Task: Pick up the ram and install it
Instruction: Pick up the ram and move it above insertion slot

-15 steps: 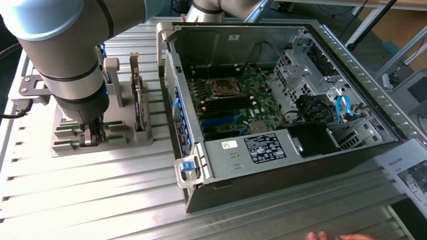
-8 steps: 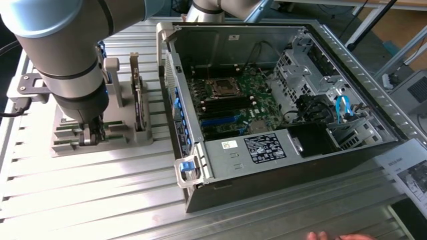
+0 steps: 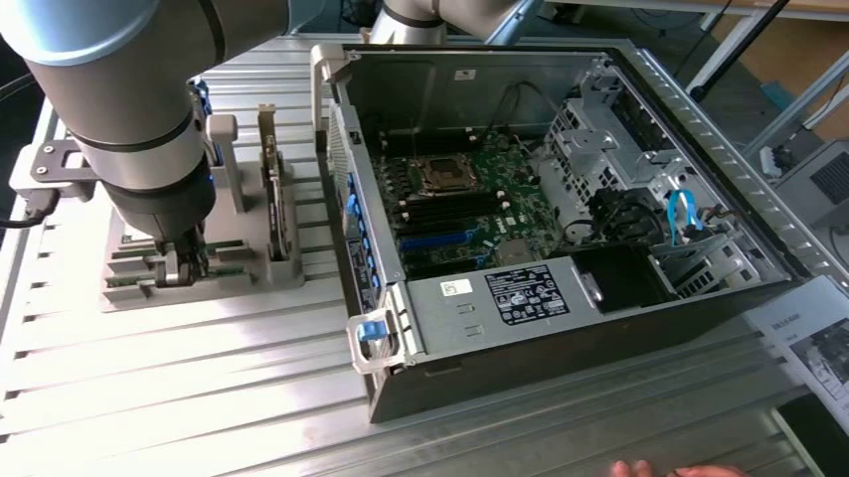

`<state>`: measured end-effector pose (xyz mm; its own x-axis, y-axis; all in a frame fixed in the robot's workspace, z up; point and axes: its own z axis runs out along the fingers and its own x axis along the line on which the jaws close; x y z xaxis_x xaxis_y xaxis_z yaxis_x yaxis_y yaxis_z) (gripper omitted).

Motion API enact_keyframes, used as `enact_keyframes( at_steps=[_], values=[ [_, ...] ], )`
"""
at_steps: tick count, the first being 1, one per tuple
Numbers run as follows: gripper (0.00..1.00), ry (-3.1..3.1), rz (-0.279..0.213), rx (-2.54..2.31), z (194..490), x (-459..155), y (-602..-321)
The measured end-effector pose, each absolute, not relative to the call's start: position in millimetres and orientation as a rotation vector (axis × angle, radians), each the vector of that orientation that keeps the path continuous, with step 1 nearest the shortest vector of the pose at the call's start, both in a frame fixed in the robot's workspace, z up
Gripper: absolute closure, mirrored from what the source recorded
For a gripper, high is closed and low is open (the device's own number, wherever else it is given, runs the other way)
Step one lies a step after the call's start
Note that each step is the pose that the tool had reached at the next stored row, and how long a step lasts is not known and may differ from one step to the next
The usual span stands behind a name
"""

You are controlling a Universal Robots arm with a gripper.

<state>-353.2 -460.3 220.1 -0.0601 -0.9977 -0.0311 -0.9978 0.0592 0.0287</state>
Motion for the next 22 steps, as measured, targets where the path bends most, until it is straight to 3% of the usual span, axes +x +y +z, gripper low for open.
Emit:
enact_keyframes(
  at_steps=[22],
  values=[
    [0.88,2.284,0.067,-2.152,248.9,-350.7,-460.3]
  ],
)
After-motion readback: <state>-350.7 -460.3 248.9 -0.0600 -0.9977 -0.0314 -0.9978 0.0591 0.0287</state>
